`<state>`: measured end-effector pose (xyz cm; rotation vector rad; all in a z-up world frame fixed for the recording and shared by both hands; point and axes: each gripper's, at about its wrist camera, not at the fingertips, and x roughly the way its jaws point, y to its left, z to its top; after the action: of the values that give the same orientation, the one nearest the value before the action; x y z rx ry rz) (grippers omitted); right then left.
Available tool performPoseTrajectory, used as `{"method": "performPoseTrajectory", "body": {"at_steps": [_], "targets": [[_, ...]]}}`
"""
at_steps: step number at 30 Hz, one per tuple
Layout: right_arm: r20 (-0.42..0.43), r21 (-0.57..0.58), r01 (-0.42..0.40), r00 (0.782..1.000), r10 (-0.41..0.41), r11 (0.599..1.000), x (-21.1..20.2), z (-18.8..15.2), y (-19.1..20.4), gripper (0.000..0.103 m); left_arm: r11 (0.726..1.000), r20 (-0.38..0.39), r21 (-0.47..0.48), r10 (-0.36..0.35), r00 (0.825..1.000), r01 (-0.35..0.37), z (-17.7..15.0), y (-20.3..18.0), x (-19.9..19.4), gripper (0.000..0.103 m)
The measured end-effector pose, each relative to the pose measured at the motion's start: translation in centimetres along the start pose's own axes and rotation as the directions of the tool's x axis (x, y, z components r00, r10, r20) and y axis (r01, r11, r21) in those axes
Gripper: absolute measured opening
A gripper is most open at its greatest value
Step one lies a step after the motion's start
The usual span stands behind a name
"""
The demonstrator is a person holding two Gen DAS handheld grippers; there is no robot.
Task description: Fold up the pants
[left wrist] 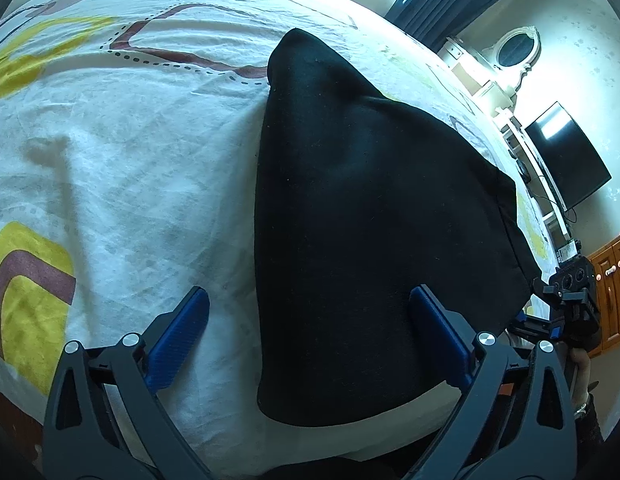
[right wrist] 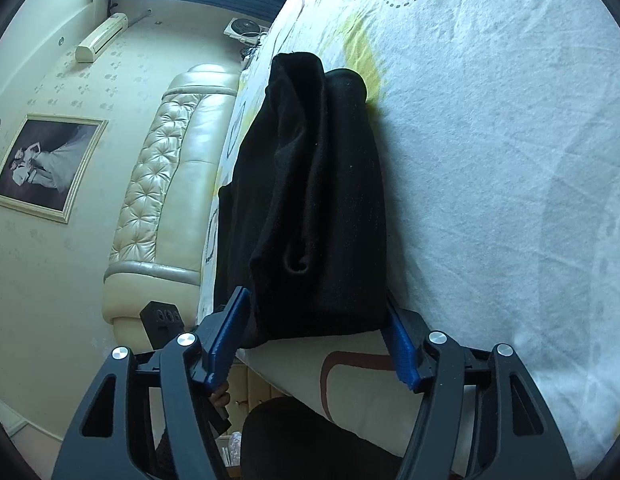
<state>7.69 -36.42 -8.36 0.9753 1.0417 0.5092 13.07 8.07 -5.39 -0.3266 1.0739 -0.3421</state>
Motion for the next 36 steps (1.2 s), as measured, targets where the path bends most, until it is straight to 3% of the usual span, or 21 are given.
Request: {"method": "performPoseTrajectory", "body": {"at_steps": [5, 10, 18, 22, 26, 29, 33, 36], "targets": [[0.007, -0.066, 0.108, 0.994, -0.107, 0.992, -0.7, -1.3, 1.3, 0.077, 0.997, -0.008, -0.048, 0.055, 0.998, -0.055, -0.3, -0.4, -0.4, 0.100], [0.008, -0.116, 0.205, 0.979, -0.205, 0.972, -0.7, -2.4, 2.1, 0.079, 0.986, 0.016, -0.078, 0.146, 0.989, -0.145, -1.3, -1.3, -1.5, 0.100], [0.041, -0.142, 0.290, 0.957, -0.287, 0.946, -0.6, -3.1, 2.9, 0.079, 0.964, 0.113, -0.025, 0.266, 0.957, -0.265, -3.2, -3.5, -5.1, 0.100], [0.068, -0.230, 0.398, 0.917, -0.393, 0.888, 0.2, -3.7, 4.3, 0.079, 0.954, 0.195, -0.001, 0.293, 0.936, -0.299, -4.5, -5.0, -7.2, 0.100], [0.127, -0.287, 0.524, 0.851, -0.510, 0.802, 0.6, -4.6, 5.9, 0.079, 0.941, 0.262, 0.034, 0.317, 0.911, -0.337, -5.6, -6.7, -8.6, 0.100], [0.171, -0.338, 0.567, 0.822, -0.543, 0.751, 1.0, -5.2, 7.5, 0.079, 0.939, 0.281, 0.053, 0.313, 0.907, -0.340, -6.2, -7.6, -8.7, 0.100], [0.242, -0.376, 0.602, 0.797, -0.553, 0.704, 1.1, -5.6, 8.9, 0.080, 0.937, 0.275, 0.080, 0.308, 0.911, -0.340, -6.9, -8.6, -8.3, 0.100], [0.279, -0.374, 0.610, 0.792, -0.543, 0.698, 0.5, -6.0, 9.2, 0.084, 0.930, 0.267, 0.097, 0.320, 0.909, -0.356, -7.1, -9.1, -7.7, 0.100]]}}
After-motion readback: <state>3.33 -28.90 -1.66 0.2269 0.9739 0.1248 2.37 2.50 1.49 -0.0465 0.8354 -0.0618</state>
